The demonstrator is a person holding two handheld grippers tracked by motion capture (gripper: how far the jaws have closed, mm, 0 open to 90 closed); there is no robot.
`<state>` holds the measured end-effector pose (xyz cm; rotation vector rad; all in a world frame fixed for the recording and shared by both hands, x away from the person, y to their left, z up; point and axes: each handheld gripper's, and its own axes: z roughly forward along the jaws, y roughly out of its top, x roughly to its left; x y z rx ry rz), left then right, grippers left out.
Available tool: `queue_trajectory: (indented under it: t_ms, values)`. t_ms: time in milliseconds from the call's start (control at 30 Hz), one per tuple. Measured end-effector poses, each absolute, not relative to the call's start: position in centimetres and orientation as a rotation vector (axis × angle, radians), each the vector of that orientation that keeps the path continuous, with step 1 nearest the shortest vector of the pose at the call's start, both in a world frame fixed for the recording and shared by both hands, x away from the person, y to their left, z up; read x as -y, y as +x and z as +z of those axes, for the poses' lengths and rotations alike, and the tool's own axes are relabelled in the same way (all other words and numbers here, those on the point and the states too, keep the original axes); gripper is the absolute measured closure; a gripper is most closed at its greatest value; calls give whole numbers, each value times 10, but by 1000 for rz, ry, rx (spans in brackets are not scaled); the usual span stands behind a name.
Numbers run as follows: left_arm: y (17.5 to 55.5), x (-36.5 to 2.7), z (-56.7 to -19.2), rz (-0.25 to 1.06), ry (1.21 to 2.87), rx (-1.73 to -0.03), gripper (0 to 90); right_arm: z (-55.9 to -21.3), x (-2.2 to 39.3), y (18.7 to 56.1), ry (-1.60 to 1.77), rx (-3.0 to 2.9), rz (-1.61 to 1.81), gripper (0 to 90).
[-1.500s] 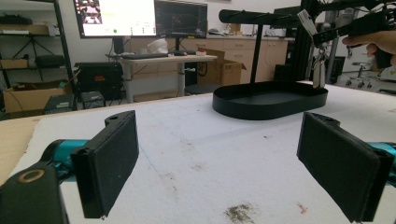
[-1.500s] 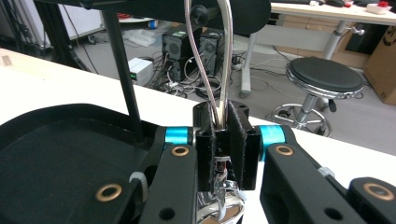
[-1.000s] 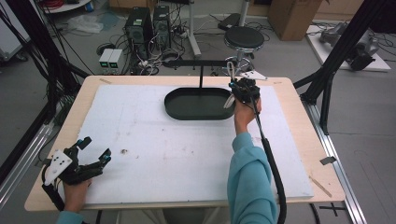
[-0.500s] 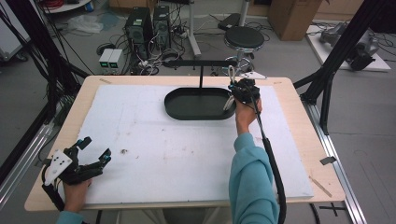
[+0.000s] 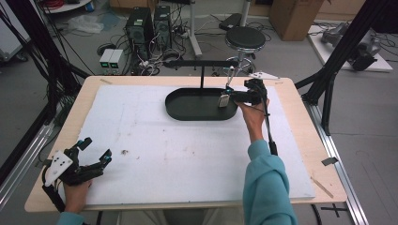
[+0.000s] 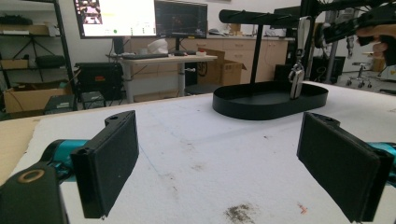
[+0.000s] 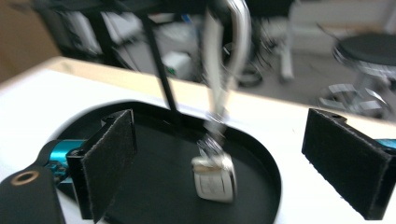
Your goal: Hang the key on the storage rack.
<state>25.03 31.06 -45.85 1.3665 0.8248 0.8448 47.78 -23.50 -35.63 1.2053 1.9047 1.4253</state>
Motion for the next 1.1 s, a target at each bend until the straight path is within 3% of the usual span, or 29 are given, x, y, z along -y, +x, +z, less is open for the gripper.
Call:
queue_trajectory:
  t_ms: [433,733,1100]
  values:
    - [250,-310,-459,851,1367,-820,132,-358,278,395,962,-1926,1582,6]
    - [249,-310,-459,856,1367,-815,132,-402,291,332,803,-1833,1599,6]
    - [249,-310,-459,856,1367,-815,132,-442,304,310,800,-1749,1688,6]
